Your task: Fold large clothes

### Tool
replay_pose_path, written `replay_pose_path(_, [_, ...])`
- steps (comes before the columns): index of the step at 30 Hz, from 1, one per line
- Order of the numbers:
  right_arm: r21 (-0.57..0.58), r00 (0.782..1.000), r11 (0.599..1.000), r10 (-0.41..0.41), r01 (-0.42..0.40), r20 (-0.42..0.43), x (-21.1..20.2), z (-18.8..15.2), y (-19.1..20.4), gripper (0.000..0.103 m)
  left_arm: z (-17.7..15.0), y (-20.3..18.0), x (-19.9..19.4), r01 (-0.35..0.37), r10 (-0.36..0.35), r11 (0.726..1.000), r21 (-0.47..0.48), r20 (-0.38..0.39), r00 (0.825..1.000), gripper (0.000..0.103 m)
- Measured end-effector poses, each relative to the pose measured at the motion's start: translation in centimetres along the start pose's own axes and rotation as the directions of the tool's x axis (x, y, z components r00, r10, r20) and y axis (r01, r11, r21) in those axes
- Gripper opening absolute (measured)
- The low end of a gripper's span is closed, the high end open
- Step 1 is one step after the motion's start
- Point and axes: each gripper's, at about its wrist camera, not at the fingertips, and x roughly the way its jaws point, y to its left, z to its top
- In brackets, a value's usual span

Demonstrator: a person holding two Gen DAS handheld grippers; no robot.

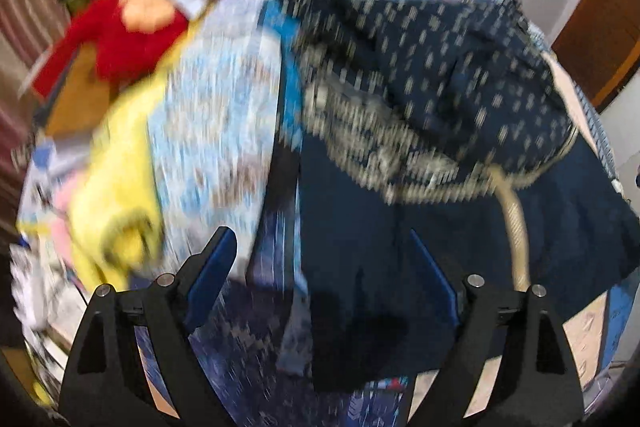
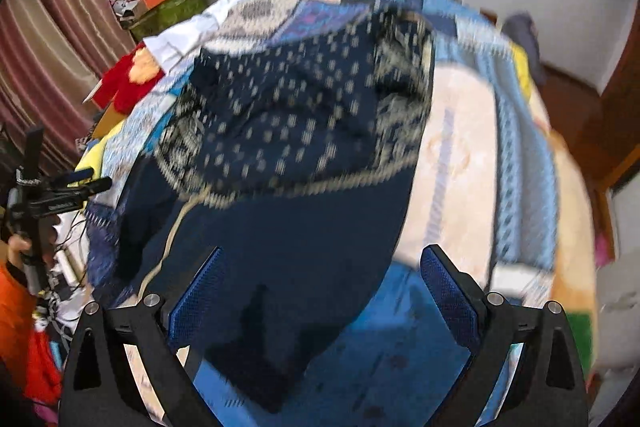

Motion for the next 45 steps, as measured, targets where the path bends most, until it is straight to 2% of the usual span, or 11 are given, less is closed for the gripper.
replay_pose_path(4, [0.05,0.996,0.996,0.073,-0.071,-0.05,1.1,-2.2,0.0,0.096,-3.6,0.5,3.2,0.011,-0.015,0.999,-0.038,-0.105,0.994,0.086])
replay_pose_path(7, [0.048,0.99,0.993,0.112,-0.108,-0.09,2.1,-3.5,0.5,0.084,-5.7,0.4,5.3,0.035,-0.046,0.997,-0.064,-0.177,0.983,0.086])
replay_pose_path(10, [0.012,0.993,0.996,0.084,-0.083,-0.08,2.4,-4.3,1.5,0.079,-7.1,0.1,6.5,0.048,-0.064,0.995,-0.089,-0.188,0.98,0.083])
replay_pose_path(13, [-0.017,0.996,0.997,0.068,-0.069,-0.056,2.3,-4.6,2.3,0.058,-7.2,-0.8,6.3,-0.01,0.0,0.998,-0.066,-0.156,0.988,0.061])
replay_pose_path(16, [-0.042,0.996,0.996,0.077,-0.079,-0.041,2.3,-4.6,3.0,0.036,-6.6,-2.5,5.4,0.009,-0.01,1.0,-0.009,-0.146,0.989,0.023])
replay_pose_path(17, [-0.049,0.996,0.996,0.079,-0.081,-0.035,2.3,-4.6,3.1,0.024,-6.4,-2.9,5.1,0.017,-0.016,1.0,0.004,-0.139,0.99,0.017])
replay_pose_path(20, [-0.032,0.992,0.991,0.128,-0.129,-0.022,2.5,-3.9,3.2,0.011,-5.5,-4.1,3.9,0.058,-0.054,0.998,0.033,-0.113,0.992,0.01])
replay_pose_path(29, [-0.027,0.978,0.99,0.139,-0.136,0.154,-0.4,1.5,2.3,0.009,3.3,-4.0,-3.1,0.166,-0.166,0.986,0.006,0.102,0.981,0.009])
replay_pose_path(34, [0.013,0.965,0.994,0.099,-0.106,0.241,-1.1,7.3,0.2,0.009,10.9,-2.4,-3.9,0.135,-0.123,0.99,-0.043,0.2,0.972,0.008])
replay_pose_path(39, [0.057,0.962,0.997,0.038,-0.056,0.269,1.1,14.0,-1.8,0.009,18.0,-0.7,-1.7,0.064,-0.032,0.991,-0.12,0.252,0.967,0.008])
replay_pose_path(45, [0.15,0.977,0.989,-0.034,0.002,0.21,8.7,21.9,-5.8,0.009,24.0,0.9,6.2,-0.009,0.045,0.983,-0.185,0.194,0.98,0.008])
